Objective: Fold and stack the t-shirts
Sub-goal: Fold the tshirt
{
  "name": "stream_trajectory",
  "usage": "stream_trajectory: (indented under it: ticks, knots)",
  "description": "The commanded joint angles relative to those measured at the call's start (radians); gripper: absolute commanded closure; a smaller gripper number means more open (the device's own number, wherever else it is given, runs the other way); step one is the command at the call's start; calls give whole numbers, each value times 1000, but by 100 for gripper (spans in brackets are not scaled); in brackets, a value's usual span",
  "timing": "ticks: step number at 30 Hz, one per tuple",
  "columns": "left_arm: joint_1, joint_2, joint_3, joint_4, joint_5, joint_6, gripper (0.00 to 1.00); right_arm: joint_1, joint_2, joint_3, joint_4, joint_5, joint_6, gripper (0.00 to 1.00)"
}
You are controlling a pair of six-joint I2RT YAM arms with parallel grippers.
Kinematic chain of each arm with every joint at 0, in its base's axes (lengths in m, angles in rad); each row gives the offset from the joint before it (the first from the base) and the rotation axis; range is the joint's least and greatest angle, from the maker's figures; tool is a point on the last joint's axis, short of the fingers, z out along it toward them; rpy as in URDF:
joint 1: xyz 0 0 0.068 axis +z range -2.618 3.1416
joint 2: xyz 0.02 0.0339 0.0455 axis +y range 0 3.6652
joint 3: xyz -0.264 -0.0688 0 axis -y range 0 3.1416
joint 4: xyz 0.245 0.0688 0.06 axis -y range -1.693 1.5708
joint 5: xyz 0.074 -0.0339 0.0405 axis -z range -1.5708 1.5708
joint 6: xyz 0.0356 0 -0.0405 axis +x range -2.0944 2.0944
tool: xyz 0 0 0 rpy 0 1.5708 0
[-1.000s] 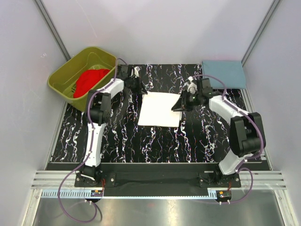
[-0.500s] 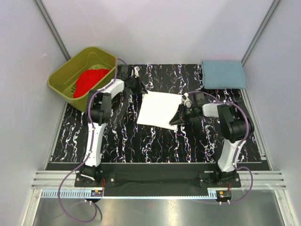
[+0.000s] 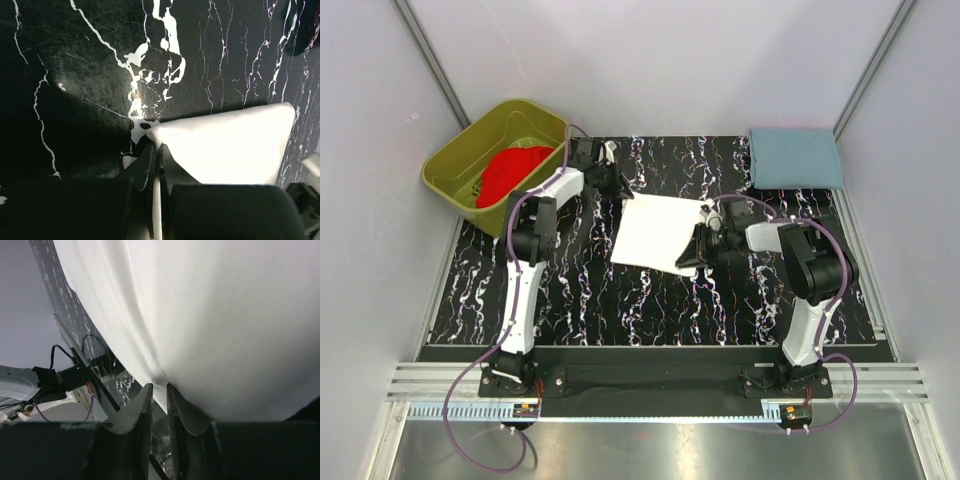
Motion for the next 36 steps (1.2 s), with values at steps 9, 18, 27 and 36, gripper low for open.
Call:
stream_trajectory:
  ticks: [9, 18, 27, 36]
  knots:
    - [53, -58, 50, -62, -36, 35, 69, 3, -153, 1, -75, 69, -1, 71]
    - [52, -271, 28, -87, 36, 12, 40, -3, -282, 185, -355, 367, -12, 34]
    - [-32, -360, -196, 13, 80, 29, 42, -87, -149, 291, -340, 436, -25, 16]
    - [-45, -207, -205, 41, 30, 42, 43, -112, 55, 389, -264, 402, -61, 17]
